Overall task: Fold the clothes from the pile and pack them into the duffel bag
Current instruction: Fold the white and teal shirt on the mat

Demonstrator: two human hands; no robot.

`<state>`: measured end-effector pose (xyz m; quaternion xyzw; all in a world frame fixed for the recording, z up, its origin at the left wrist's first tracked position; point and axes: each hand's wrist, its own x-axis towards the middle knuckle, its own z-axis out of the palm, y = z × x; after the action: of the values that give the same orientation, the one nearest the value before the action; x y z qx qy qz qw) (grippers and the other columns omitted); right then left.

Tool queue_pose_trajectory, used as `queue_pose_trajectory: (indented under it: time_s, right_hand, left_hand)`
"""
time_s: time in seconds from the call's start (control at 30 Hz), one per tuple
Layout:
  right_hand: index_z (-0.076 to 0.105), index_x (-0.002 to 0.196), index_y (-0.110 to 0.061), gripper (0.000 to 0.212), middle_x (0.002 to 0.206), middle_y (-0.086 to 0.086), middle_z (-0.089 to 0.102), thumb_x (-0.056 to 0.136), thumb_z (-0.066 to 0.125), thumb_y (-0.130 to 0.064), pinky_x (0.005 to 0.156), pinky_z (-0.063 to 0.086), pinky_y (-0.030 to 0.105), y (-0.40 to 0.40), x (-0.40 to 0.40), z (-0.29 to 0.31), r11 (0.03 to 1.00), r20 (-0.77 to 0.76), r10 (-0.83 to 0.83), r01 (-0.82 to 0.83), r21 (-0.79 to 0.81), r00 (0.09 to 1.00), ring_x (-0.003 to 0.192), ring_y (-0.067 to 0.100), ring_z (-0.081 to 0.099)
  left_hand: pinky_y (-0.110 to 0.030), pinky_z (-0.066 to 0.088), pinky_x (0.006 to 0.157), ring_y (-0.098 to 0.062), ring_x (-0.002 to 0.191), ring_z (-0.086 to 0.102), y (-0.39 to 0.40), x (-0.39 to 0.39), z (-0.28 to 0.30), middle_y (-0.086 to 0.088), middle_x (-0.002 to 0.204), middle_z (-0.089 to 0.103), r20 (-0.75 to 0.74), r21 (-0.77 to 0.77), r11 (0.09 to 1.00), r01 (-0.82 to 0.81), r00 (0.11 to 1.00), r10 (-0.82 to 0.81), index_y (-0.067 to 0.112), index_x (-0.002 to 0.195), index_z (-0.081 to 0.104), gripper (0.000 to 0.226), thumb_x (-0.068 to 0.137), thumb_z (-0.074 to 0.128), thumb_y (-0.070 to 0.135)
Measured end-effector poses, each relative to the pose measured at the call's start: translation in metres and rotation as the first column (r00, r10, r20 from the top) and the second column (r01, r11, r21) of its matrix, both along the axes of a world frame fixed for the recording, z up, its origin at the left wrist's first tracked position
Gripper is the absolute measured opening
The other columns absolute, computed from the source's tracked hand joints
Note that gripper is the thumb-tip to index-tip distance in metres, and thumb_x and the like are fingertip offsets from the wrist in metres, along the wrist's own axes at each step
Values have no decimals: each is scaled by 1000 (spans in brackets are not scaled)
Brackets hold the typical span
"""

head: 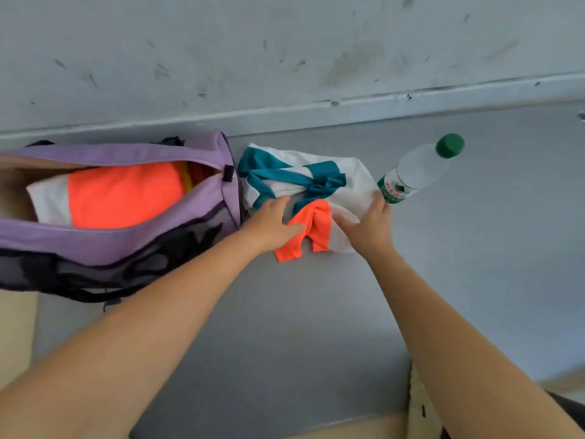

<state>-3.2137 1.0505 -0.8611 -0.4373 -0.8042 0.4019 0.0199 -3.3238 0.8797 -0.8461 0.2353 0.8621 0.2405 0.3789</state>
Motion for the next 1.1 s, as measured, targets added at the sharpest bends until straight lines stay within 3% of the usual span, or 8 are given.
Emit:
queue_pose_trajectory:
  time_s: [0.07, 0.17, 0.3, 0.5, 0.63, 0.87, 1.0, 1.1]
  right_hand:
    - [21, 147, -9, 95, 139, 16, 43, 77, 80, -32, 100, 46, 45, -5, 0, -10, 990, 2, -23, 24, -137, 1000, 113, 32, 54]
    - [24, 146, -15, 76, 90, 9, 63, 85, 70, -19, 60, 55, 29, -25, 13, -22, 954, 67, -22, 41, -299, 997, 70, 26, 64]
    - [60, 88, 1, 10, 57, 7, 57, 87, 58, -9, 49, 44, 29, -55, 38, -10, 934, 105, 28, 11, -356, 994, 47, 21, 52]
    - [52, 54, -17, 36, 54, 6, 61, 86, 67, -14, 52, 49, 26, -93, 70, 77, 689, -27, 338, -267, -674, 941, 46, 19, 54]
    - [61, 68, -7, 30, 58, 11, 63, 87, 70, -28, 52, 49, 28, -98, 79, 171, 638, -211, 356, -402, -657, 910, 46, 23, 54]
    - [69, 91, -21, 30, 87, -3, 71, 81, 66, -49, 73, 53, 31, -114, 102, 344, 917, -595, 100, -306, -255, 798, 80, 16, 68]
    - [69, 87, -20, 63, 78, -7, 69, 70, 52, -78, 69, 52, 25, -130, 127, 409, 803, -491, 431, -570, -174, 757, 73, 8, 66]
    - [66, 80, -14, 66, 63, -8, 61, 64, 59, -79, 53, 45, 19, -133, 140, 434, 757, -290, 613, -651, -50, 735, 56, 6, 58]
  left_hand:
    - [-27, 40, 101, -19, 131, 46, 5, 14, -24, 3, 141, 48, 207, 110, 946, -305, 938, 278, 29, 147, 36, 70, 86, 65, 46]
    - [-21, 51, 74, -8, 113, 54, 2, 37, -36, 14, 132, 50, 513, 89, 777, -623, 697, 500, 43, 139, 40, 75, 71, 61, 66]
    - [-43, 50, 99, -17, 110, 63, -21, 65, -29, 4, 123, 65, 630, -9, 736, -677, 568, 530, 34, 120, 54, 81, 51, 64, 75]
    - [-48, 53, 95, -30, 102, 69, -69, 98, 34, -14, 111, 72, 700, -8, 710, -704, 503, 506, 12, 125, 57, 60, 80, 76, 46]
    - [-44, 55, 91, -31, 100, 69, -81, 104, 128, -18, 113, 71, 693, 210, 716, -666, 618, 372, 11, 119, 64, 36, 87, 71, 26]
    - [-38, 55, 92, -26, 108, 68, -111, 128, 328, -9, 117, 71, 452, 586, 756, -292, 892, -6, 19, 115, 68, 33, 83, 73, 18]
    - [-29, 55, 81, -18, 100, 68, -132, 155, 405, -3, 108, 72, 329, 696, 696, -175, 940, -93, 23, 108, 70, 28, 81, 77, 22]
    - [-16, 48, 80, -3, 89, 62, -155, 160, 430, 12, 96, 68, -3, 615, 789, -23, 1000, 31, 29, 100, 68, 34, 71, 85, 34]
